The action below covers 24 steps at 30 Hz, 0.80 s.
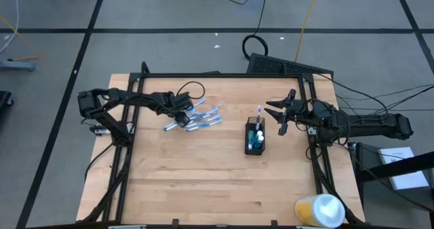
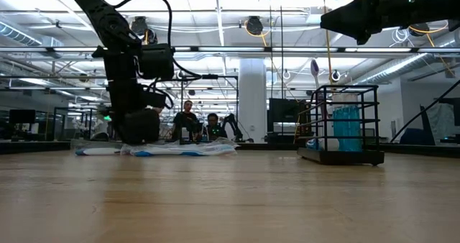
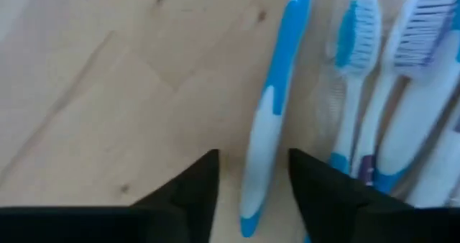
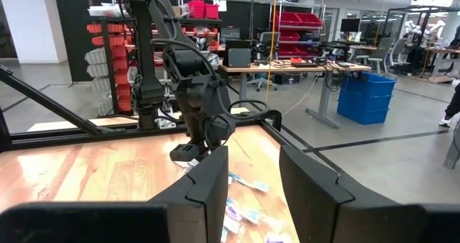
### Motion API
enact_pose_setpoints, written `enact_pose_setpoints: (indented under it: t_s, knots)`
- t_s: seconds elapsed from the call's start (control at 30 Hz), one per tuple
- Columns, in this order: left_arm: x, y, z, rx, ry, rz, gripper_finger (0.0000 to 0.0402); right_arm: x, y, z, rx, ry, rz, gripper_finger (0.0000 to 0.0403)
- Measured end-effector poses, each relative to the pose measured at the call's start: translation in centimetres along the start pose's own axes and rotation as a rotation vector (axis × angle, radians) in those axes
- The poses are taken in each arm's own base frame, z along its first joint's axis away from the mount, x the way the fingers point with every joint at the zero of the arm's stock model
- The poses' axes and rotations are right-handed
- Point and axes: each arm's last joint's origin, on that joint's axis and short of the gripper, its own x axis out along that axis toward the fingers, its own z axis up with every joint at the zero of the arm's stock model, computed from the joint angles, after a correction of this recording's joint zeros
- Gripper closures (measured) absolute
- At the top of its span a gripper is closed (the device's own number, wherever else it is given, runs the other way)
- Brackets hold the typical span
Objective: Pick & Place toothbrushing station
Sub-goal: Put the blue toothbrush into the bottom section of the mesh organizer
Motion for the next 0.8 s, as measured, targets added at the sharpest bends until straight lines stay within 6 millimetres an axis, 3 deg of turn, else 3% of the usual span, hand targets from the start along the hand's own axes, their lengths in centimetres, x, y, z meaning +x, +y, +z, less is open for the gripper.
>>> enact_pose_setpoints:
  t_s: [0.2, 0.33, 0.6, 0.8]
  knots:
    - [0.0, -0.1, -0.1, -0.007, 0.010, -0.022, 0.0336, 0.0, 0.0, 0.0, 0.000, -0.001, 0.000, 0.0287]
    - [0.0, 0.0, 0.0, -0.011, 0.012, -0.035, 0.0385, 0.0, 0.0, 0.0, 0.000, 0.000, 0.001, 0.0286]
    - [-0.4, 0.0, -0.1, -0.012, -0.027, 0.031, 0.0386, 0.0, 0.0, 0.0, 0.000, 0.000, 0.000, 0.0288]
    - [-3.6, 0.6, 0.2, -0.049, -0.181, 0.054, 0.0386, 0.0, 0.0, 0.0, 0.000, 0.000, 0.000, 0.0289]
